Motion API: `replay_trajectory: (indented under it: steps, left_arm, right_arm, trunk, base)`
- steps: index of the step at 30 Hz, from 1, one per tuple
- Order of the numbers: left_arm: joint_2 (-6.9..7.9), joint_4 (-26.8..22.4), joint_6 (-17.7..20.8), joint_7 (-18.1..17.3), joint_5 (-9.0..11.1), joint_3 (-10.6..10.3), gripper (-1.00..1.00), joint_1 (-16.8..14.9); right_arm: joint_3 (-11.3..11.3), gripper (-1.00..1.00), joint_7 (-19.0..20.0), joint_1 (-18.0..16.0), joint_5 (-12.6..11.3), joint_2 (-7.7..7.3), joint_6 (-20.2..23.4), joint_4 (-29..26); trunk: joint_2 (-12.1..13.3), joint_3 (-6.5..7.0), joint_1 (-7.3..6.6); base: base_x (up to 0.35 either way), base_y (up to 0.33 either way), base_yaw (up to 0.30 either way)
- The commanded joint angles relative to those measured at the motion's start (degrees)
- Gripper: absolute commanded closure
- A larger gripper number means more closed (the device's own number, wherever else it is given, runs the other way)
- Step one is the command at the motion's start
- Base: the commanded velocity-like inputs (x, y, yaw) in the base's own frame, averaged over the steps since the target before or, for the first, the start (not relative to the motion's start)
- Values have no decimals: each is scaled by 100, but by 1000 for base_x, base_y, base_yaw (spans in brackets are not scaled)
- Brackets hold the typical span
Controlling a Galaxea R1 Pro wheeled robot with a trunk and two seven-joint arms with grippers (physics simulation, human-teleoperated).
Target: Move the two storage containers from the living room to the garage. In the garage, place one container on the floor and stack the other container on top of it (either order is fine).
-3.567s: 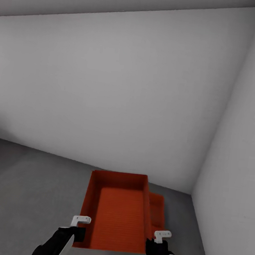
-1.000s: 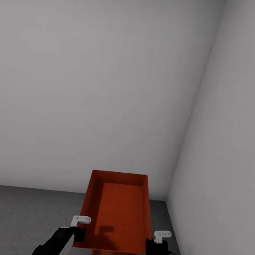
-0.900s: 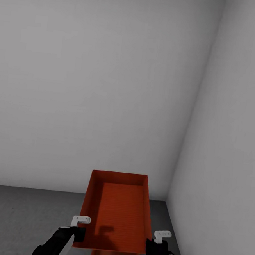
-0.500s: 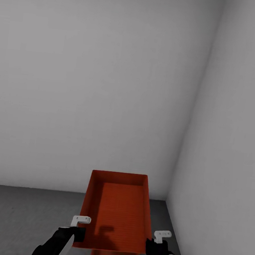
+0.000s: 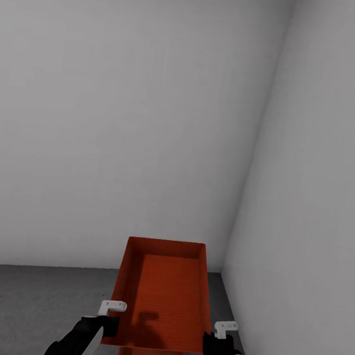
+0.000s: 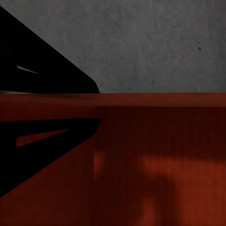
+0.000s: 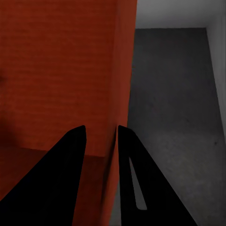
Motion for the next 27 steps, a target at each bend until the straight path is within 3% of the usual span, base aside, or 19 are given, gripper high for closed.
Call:
replay_trajectory:
  steps: [1, 7, 27]
  left_arm:
    - [-7, -8, 43, 36, -145, 229, 100, -7]
    - [-7, -8, 43, 36, -148, 229, 100, -7]
    - [-7, -8, 43, 36, -146, 229, 100, -7]
  right_arm:
    - [325, 100, 21, 3, 41, -4, -24, -14]
    - [325, 100, 21, 3, 41, -4, -24, -15]
    - [317, 100, 21, 3, 41, -4, -24, -15]
  trunk:
    - [-9, -9, 2]
    - [-9, -10, 2]
    - [-9, -10, 2]
  base:
    - [0, 0, -30]
    - [116, 0, 1]
    - [300, 100, 0]
